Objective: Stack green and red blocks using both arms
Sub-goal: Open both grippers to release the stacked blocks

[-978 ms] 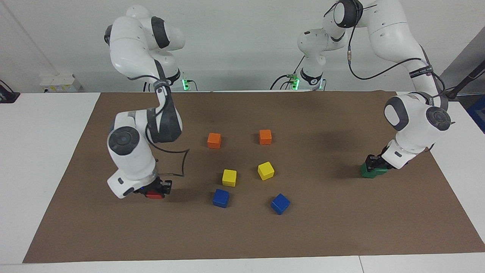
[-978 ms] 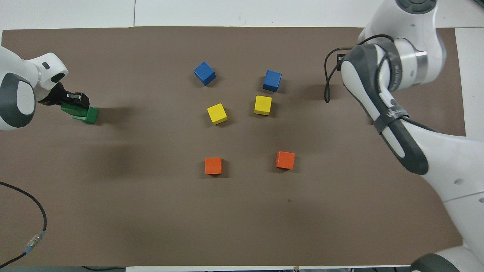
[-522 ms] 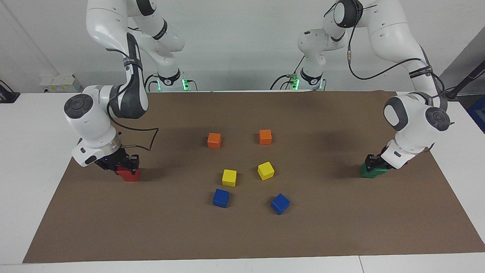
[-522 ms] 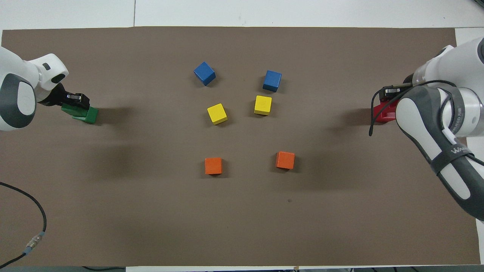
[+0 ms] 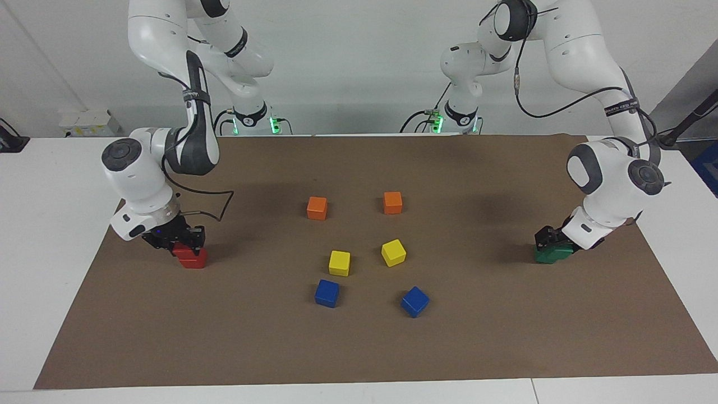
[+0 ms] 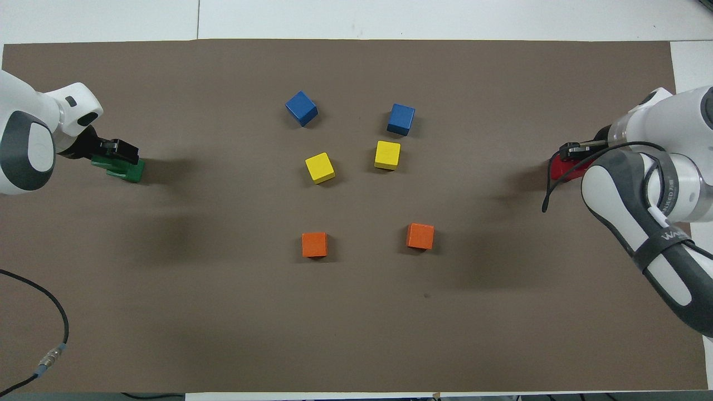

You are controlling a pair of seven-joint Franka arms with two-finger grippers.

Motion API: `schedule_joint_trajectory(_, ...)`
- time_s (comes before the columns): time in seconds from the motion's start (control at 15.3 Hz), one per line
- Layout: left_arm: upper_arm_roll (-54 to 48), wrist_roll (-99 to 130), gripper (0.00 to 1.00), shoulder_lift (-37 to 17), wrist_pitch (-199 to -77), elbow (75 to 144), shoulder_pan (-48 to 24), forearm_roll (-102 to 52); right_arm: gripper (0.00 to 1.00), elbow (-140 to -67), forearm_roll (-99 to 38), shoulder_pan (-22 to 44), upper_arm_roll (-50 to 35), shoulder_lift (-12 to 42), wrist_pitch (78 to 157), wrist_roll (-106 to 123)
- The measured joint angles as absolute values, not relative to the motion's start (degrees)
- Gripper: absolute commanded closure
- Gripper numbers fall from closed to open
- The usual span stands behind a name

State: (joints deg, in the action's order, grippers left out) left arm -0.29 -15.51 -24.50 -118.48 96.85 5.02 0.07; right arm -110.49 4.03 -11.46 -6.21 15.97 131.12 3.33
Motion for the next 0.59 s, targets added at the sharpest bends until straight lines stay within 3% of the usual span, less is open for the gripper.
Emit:
schedule_joint_trajectory(0.2, -0.4, -15.6, 0.00, -24.1, -118.5, 96.7, 5.0, 0.1, 1.00, -110.6, 3.4, -11.6, -6.2, 15.8, 131.2, 3.3)
schedule_joint_trajectory(0.26, -0.5, -15.6, 0.00, -23.7, -118.3, 96.4, 4.9, 0.0, 0.70, -110.6, 2.7, -11.6, -6.2, 15.7, 131.2, 3.3)
schedule_joint_trajectory(0.33, -0.7, -15.4, 0.00, -23.0, -117.8, 96.0, 4.8, 0.0, 0.01, -110.6, 2.1, -11.6, -6.2, 15.7, 131.2, 3.3)
schedule_joint_trajectory(0.59, -0.9, -15.1, 0.00, -18.2, -111.4, 94.7, 4.7, 0.0, 0.00, -110.6, 1.4, -11.7, -6.1, 15.5, 131.6, 3.3)
